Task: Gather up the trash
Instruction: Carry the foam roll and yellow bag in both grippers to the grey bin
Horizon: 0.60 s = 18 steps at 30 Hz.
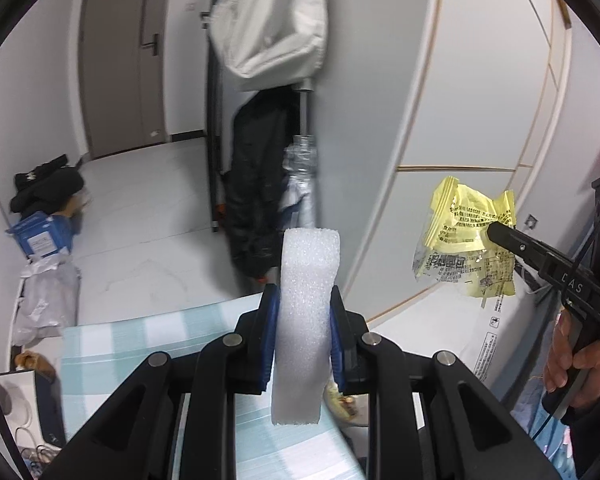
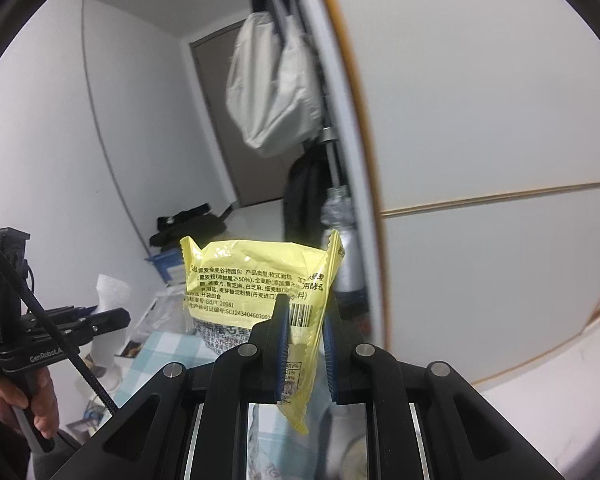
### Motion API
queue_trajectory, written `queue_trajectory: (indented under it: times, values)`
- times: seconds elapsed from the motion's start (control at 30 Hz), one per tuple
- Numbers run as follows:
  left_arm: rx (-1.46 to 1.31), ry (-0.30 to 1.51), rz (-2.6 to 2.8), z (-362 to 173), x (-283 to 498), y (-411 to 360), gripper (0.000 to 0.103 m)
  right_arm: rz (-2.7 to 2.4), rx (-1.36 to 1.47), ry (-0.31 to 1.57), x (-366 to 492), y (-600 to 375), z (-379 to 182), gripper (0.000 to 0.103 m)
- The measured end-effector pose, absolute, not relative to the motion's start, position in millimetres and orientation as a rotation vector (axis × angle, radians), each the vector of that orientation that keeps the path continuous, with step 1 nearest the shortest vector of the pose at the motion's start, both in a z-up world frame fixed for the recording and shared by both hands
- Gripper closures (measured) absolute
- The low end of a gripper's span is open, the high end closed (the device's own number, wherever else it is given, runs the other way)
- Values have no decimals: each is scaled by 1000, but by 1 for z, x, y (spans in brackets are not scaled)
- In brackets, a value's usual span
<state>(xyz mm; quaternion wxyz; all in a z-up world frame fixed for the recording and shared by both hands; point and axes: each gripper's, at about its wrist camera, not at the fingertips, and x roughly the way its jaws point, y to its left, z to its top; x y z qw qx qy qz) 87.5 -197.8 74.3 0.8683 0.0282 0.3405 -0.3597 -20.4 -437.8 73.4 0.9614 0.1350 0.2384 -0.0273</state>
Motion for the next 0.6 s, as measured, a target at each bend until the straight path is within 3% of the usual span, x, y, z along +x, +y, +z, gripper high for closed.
queue_trajectory:
  times: [0.27,0.6]
  values:
    - [82,790,-849,47,78,-254,85,-169,333,510,-47,-489,45,88]
    - [133,1025,-909,-39,92,-331,85,-302,516,675,-59,-553,-60,88]
